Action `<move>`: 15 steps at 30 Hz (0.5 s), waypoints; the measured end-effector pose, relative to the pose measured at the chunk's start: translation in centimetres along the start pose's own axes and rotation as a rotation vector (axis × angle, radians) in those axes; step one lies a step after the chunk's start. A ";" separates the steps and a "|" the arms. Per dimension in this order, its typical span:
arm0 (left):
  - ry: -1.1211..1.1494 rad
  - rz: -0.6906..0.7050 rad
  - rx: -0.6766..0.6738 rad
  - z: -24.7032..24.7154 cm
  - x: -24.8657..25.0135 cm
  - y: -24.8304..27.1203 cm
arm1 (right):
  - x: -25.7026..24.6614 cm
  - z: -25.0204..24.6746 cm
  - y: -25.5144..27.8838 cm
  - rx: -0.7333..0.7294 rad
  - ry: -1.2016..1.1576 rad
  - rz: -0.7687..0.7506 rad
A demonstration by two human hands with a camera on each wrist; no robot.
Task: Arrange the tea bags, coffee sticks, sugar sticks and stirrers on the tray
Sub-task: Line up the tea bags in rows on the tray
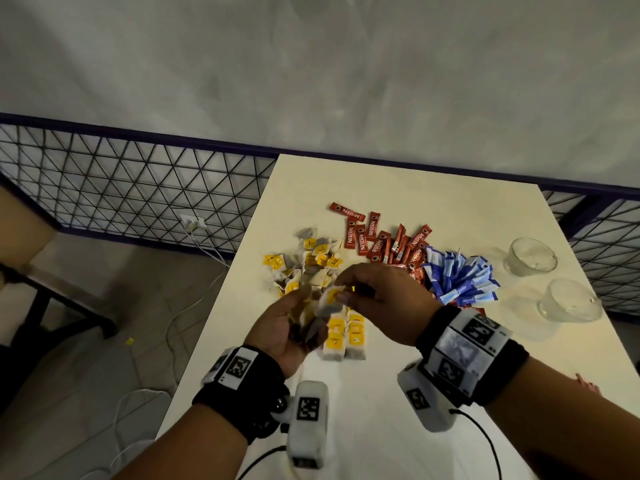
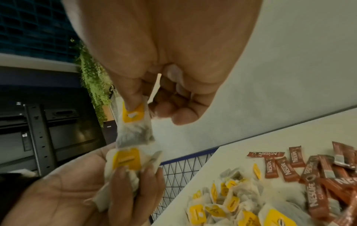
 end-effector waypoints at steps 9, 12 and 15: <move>0.011 -0.018 0.204 -10.0 1.3 -1.1 | 3.6 8.3 -0.9 -0.268 0.066 0.279; 0.000 -0.021 0.240 -11.6 1.3 -0.7 | 4.3 10.8 -0.4 -0.345 0.067 0.335; 0.001 -0.028 0.246 -12.6 1.3 -0.6 | 4.8 12.4 -0.1 -0.389 0.088 0.379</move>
Point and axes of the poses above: each hand's wrist, its own y-axis away from the middle knuckle, its own z-axis out of the palm, x = y × z, the point moved 3 cm from there along -y, towards the middle knuckle, and after that the axes turned 4 degrees about x, right-handed, at the moved point
